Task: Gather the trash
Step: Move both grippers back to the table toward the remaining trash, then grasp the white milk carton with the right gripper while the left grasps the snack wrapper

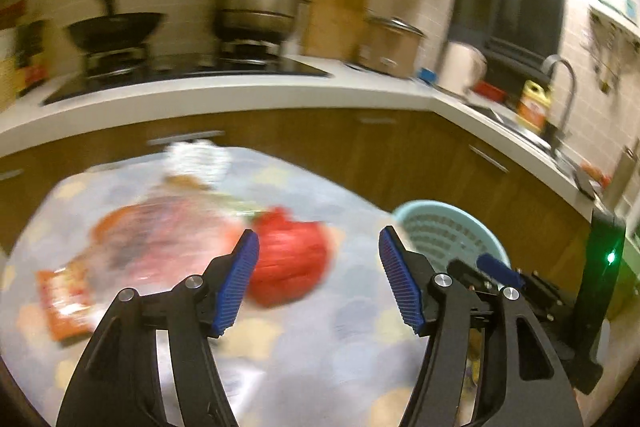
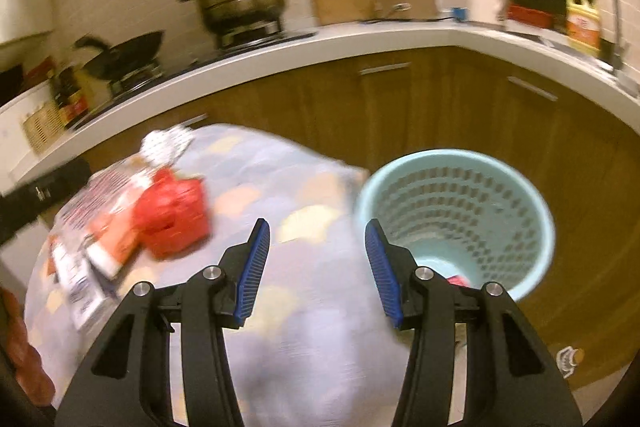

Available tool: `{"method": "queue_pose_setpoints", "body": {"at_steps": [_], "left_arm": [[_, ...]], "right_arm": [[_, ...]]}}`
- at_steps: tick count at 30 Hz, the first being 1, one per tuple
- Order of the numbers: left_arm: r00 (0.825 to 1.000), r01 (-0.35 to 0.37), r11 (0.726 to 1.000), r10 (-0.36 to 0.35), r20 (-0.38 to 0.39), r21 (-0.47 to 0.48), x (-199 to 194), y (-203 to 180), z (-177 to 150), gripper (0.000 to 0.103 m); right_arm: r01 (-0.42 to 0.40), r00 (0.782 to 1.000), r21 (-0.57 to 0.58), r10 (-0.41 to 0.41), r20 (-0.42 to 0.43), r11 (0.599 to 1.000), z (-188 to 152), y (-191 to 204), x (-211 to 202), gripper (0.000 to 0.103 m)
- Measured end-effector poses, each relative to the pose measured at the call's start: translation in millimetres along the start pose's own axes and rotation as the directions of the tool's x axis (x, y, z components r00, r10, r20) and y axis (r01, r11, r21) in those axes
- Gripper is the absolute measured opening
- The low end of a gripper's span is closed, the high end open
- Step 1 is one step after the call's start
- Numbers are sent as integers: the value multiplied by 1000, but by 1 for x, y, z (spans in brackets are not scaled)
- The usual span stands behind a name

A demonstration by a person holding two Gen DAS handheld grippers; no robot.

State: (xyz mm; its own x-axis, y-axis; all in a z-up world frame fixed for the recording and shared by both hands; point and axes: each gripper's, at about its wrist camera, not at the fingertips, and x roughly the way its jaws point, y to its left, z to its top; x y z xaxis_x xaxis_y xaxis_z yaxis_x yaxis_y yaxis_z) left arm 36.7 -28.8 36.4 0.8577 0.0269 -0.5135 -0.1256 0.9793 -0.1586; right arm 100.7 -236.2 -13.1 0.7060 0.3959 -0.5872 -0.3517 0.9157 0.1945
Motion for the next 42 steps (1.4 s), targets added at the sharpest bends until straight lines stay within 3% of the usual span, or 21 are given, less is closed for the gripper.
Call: {"method": "queue_pose_setpoints", "body": {"at_steps": [6, 13, 21, 30, 31, 33, 38, 42], "left_arm": [[980, -191, 976, 196, 42, -103, -47, 84, -10, 65], [951, -303, 921, 307, -22, -245, -62, 179, -28, 66], [972, -222, 915, 180, -152, -335, -31, 235, -47, 66], [970, -149, 939, 78, -230, -309, 5, 231, -55, 63], [969, -146, 940, 74, -235, -308, 8, 231, -56, 58], [965, -156, 942, 82, -248, -296, 11, 229, -57, 36], [970, -127, 951, 60, -238, -281, 7, 223, -60, 14], [977, -132, 960, 84, -197, -247, -2, 214, -59, 10]], "right_arm": [[-132, 991, -87, 131, -16, 987, -17, 59, 0, 46], [-247, 969, -166, 242, -50, 955, -37, 117, -5, 46], [-277, 961, -243, 267, -75, 930, -48, 154, 2, 46], [-272, 962, -273, 255, -95, 923, -51, 159, 8, 46], [-271, 962, -281, 253, -99, 921, -51, 160, 9, 47], [-270, 962, -294, 250, -105, 917, -51, 163, 11, 52], [-288, 957, -322, 260, -128, 902, -53, 169, 14, 67], [-321, 946, -339, 282, -162, 884, -54, 174, 17, 79]]}}
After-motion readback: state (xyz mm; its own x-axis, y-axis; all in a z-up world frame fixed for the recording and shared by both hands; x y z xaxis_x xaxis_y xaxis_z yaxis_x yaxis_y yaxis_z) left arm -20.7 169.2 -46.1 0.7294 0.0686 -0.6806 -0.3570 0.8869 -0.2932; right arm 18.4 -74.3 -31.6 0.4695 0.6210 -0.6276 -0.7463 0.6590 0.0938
